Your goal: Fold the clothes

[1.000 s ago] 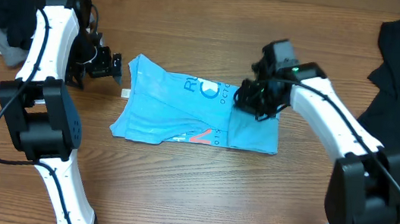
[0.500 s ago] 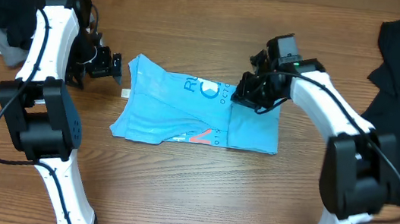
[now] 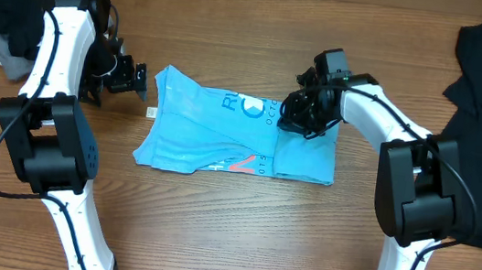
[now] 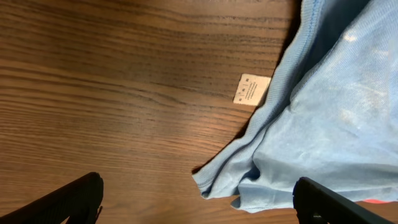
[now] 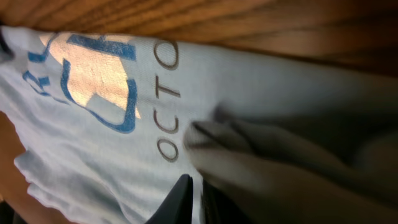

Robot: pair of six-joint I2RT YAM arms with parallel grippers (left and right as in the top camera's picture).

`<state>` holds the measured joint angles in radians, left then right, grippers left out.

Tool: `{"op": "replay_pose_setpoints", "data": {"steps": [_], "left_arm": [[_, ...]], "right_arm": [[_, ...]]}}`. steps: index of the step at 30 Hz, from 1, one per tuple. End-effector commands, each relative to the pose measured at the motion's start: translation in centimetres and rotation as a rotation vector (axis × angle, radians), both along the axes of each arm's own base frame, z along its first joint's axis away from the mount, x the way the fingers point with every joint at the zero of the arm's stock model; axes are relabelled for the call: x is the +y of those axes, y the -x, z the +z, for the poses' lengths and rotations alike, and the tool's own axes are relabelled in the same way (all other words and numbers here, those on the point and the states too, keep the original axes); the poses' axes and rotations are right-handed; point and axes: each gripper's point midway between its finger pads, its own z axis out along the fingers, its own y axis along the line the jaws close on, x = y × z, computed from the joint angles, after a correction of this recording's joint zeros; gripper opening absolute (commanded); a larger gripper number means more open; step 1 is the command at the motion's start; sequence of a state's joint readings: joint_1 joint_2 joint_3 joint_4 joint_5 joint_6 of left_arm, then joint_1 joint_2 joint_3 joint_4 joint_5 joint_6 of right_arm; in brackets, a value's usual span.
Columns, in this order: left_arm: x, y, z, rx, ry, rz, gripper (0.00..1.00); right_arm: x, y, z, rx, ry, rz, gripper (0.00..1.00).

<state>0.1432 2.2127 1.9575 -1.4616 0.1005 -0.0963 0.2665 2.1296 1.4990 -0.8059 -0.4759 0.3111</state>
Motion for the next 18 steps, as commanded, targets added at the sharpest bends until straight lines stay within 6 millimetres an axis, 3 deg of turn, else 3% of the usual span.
{"op": "replay_pose_setpoints", "data": {"steps": [1, 4, 6, 9, 11, 12, 16, 18], "left_arm": [[-0.4, -0.5, 0.4, -0.024, 0.004, -0.031, 1.0], [-0.4, -0.5, 0.4, -0.024, 0.005, -0.03, 1.0], [-0.4, -0.5, 0.4, -0.025, 0.005, -0.031, 1.0], [-0.4, -0.6, 0.4, -0.029, 0.004, -0.031, 1.0], [-0.3, -0.9, 0.3, -0.04, 0.002, -0.031, 1.0], [-0.3, -1.1, 0.1, -0.047, 0.002, -0.031, 1.0], [-0.3, -1.9, -0.4, -0.075, 0.001, -0.032, 1.0], [-1.1, -2.8, -0.8, -0.114, 0.067, -0.075, 1.0]], "right_arm": [[-1.0, -2.8, 4.7, -0.116, 0.008, -0.004, 0.11], [-1.4, -2.9, 8.7, -0.144, 0.007, 0.012, 0.14], [-1.7, -2.5, 11.1, -0.156, 0.009, 0.018, 0.23], [-2.5, -1.8, 13.3, -0.151, 0.011, 0.006, 0.58], [-3.2, -1.5, 13.7, -0.143, 0.018, -0.007, 0.8], [-3.7, -1.4, 13.6, -0.136, 0.031, -0.016, 0.98], [-6.0, -1.5, 12.9, -0.12, 0.108, -0.058, 1.0], [-6.5, -1.5, 12.8, -0.112, 0.115, -0.07, 1.0]]}}
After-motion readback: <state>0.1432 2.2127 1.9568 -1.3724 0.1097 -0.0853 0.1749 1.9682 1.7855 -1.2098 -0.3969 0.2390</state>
